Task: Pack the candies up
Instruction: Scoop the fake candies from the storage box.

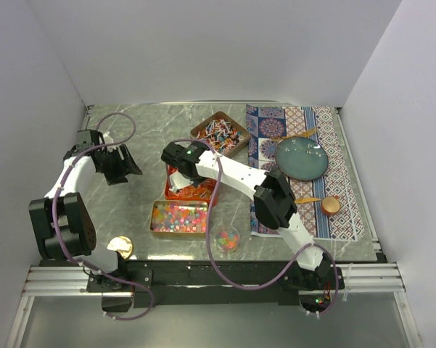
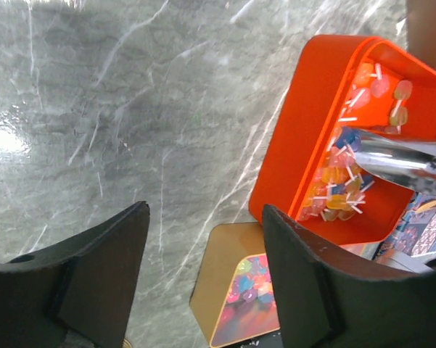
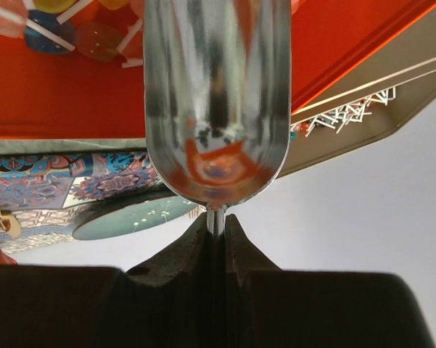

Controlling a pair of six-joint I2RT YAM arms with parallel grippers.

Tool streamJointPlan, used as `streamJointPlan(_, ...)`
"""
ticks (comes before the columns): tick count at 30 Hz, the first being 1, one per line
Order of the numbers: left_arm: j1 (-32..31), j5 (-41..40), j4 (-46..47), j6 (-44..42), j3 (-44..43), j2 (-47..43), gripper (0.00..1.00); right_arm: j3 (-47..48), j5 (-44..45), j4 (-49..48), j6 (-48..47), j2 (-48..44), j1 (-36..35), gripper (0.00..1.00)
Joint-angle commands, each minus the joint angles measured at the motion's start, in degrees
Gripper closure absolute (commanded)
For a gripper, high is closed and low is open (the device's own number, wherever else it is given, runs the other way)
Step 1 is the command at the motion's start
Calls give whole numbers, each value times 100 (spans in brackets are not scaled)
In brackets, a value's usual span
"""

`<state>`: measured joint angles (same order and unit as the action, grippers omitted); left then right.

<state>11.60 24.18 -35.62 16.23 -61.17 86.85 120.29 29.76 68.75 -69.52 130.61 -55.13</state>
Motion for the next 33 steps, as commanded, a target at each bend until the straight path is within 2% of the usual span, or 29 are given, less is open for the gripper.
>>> streamJointPlan(1, 9, 121, 230, 126, 297, 122, 34, -225, -1411, 235, -1855, -18, -129, 100)
streamJointPlan(2, 9, 182, 248, 135, 342, 148, 36, -225, -1437, 218, -1759, 0, -138, 100)
streamJointPlan(5, -17, 271, 292, 187, 456, 280, 55, -164, -1622, 156, -1531, 96, -138, 100)
streamJointPlan(6, -26, 297, 309, 214, 483, 393, 68, -120, -1735, 165, -1478, 123, -138, 100)
streamJointPlan(9, -157, 315, 345, 223, 527, 639, 88, -85, -1912, 112, -1258, 211, -138, 100)
streamJointPlan(12, -386, 324, 371, 240, 509, 885, 99, -50, -2026, 24, -1065, 299, -138, 100)
streamJointPlan(23, -1054, 762, 468, 363, 246, 1624, 99, 3, -2509, -257, -651, 413, -164, 100)
streamJointPlan(33, -1272, 965, 362, 355, -88, 1853, 99, -155, -2659, -494, -502, 501, -217, 100)
